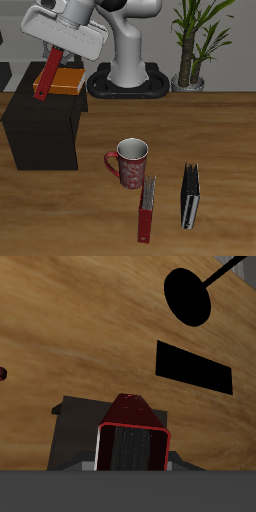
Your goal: Place the orange book flat on top of the shelf and place the left red book flat on top of the shelf
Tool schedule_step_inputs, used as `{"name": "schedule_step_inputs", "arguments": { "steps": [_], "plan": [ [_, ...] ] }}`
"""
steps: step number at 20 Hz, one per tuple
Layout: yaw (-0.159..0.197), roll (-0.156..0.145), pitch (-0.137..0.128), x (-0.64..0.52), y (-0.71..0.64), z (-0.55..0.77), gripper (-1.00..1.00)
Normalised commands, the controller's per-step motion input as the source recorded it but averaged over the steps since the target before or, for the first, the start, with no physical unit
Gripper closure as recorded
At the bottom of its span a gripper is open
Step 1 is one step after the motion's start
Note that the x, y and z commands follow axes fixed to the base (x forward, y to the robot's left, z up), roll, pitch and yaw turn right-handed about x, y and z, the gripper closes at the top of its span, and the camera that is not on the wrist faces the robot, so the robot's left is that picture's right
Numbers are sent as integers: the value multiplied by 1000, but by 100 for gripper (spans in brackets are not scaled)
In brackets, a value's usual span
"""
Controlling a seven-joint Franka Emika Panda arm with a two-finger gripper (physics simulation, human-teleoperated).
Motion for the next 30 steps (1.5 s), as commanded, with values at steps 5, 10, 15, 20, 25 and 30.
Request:
{"name": "schedule_step_inputs", "arguments": {
  "steps": [5,10,15,20,25,30],
  "plan": [
    [93,-118,-62,-22,-410,-29,100],
    [47,-46,-5,-13,-281,-204,100],
    [21,-89,12,7,-470,-250,100],
    [51,-58,4,62,-152,-286,100],
    [-18,117,111,67,494,-399,-100],
    [-16,270,58,-70,952,-109,-100]
  ]
}}
